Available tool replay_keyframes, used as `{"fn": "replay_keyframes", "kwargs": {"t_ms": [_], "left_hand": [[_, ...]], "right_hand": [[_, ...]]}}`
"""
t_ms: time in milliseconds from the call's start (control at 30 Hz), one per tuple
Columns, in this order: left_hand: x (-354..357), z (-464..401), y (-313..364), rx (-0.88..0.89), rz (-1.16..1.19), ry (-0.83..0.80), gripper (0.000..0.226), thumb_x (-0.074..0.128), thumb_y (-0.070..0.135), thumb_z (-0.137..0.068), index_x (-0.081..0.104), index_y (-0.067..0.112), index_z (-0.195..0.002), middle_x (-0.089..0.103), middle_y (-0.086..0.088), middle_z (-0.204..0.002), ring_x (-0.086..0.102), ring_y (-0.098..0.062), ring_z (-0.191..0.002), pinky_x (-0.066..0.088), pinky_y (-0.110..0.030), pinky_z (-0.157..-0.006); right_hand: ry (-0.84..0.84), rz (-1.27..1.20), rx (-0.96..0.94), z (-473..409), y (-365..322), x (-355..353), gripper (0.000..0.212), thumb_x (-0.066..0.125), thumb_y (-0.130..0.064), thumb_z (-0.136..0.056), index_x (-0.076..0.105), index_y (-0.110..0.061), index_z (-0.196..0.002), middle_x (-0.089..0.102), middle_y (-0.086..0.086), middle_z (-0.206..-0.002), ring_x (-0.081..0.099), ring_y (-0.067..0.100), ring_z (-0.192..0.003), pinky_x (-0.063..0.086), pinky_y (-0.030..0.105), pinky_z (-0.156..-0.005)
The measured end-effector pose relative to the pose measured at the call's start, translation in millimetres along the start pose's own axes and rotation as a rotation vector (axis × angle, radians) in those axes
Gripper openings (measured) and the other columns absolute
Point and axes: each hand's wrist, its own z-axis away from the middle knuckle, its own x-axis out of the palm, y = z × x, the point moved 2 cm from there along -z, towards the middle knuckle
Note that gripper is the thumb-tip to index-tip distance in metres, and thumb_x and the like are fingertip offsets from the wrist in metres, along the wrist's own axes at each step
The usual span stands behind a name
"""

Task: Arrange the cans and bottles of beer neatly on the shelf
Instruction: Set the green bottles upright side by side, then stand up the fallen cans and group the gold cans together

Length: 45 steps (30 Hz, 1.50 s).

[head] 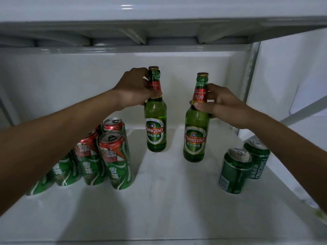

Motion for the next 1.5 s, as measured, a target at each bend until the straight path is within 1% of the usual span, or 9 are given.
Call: {"fn": "replay_keyframes", "kwargs": {"t_ms": [167,367,767,1033,1133,1200,1300,1400,1500], "left_hand": [[19,19,9,-0.071,0.04,0.028,0.045,0.086,0.017,-0.08,0.062,0.011,-0.118,0.076,-0.007,-0.103,0.075,-0.025,-0.091,0.065,-0.048,-0.076],[38,39,10,-0.098,0.038,0.033,0.044,0.085,0.017,-0.082,0.062,0.009,-0.118,0.076,-0.012,-0.103,0.075,-0.029,-0.091,0.065,-0.05,-0.071],[56,50,5,-0.152,0.078,0.002,0.047,0.083,0.013,-0.083,0.061,0.012,-0.125,0.076,-0.01,-0.105,0.075,-0.027,-0.093,0.065,-0.043,-0.073],[63,58,11,-0.199,0.142,-0.024,0.053,0.078,0.009,-0.088,0.055,0.011,-0.135,0.07,-0.01,-0.114,0.07,-0.028,-0.106,0.06,-0.037,-0.087],[54,65,19,-0.164,0.105,-0.017,0.062,0.076,0.006,-0.089,0.048,0.015,-0.144,0.064,-0.009,-0.129,0.066,-0.026,-0.114,0.057,-0.03,-0.088],[29,74,26,-0.081,0.101,0.099,0.061,0.07,0.002,-0.092,0.046,0.02,-0.146,0.06,-0.006,-0.136,0.062,-0.022,-0.119,0.056,-0.025,-0.091],[-28,109,30,0.085,0.011,0.374,0.046,0.068,0.004,-0.092,0.056,0.024,-0.132,0.067,0.002,-0.126,0.064,-0.013,-0.116,0.056,-0.027,-0.098],[-76,161,15,0.071,-0.096,0.515,0.03,0.065,0.003,-0.094,0.065,0.025,-0.114,0.07,0.005,-0.12,0.067,-0.011,-0.111,0.058,-0.028,-0.095],[-110,221,-15,-0.053,-0.236,0.575,0.038,0.057,-0.005,-0.093,0.069,0.027,-0.11,0.07,0.008,-0.121,0.066,-0.012,-0.114,0.058,-0.034,-0.095]], "right_hand": [[-0.064,-0.007,-0.039,6,9,1,0.04,0.076,-0.017,-0.089,0.061,-0.011,-0.125,0.072,0.002,-0.121,0.066,0.009,-0.116,0.057,0.027,-0.092],[-0.107,-0.099,0.056,15,27,7,0.032,0.074,-0.014,-0.091,0.061,-0.017,-0.12,0.074,0.004,-0.12,0.072,0.017,-0.108,0.062,0.044,-0.084],[-0.183,-0.122,0.087,16,25,17,0.033,0.069,-0.011,-0.094,0.061,-0.014,-0.126,0.074,-0.002,-0.12,0.071,0.011,-0.109,0.059,0.025,-0.077],[-0.202,-0.084,0.173,18,13,23,0.037,0.069,-0.01,-0.094,0.06,-0.016,-0.129,0.073,0.003,-0.12,0.068,0.021,-0.112,0.052,0.035,-0.096],[-0.12,-0.086,0.173,22,4,21,0.045,0.072,-0.016,-0.092,0.056,-0.02,-0.134,0.069,-0.004,-0.123,0.066,0.014,-0.11,0.049,0.027,-0.087],[0.159,-0.145,0.069,29,-3,13,0.053,0.074,-0.014,-0.09,0.054,-0.018,-0.139,0.066,-0.003,-0.125,0.064,0.005,-0.103,0.051,0.023,-0.084],[0.522,-0.165,-0.275,52,-24,12,0.032,0.069,-0.006,-0.087,0.064,-0.014,-0.118,0.071,-0.003,-0.106,0.068,0.005,-0.094,0.056,0.021,-0.085],[0.38,-0.145,-0.498,67,-57,51,0.022,0.067,-0.002,-0.092,0.066,-0.012,-0.111,0.069,0.001,-0.099,0.066,0.004,-0.092,0.053,0.018,-0.085],[0.132,-0.146,-0.572,76,-92,115,0.024,0.068,-0.001,-0.092,0.069,-0.012,-0.114,0.069,0.002,-0.106,0.067,0.008,-0.098,0.054,0.024,-0.09]]}}
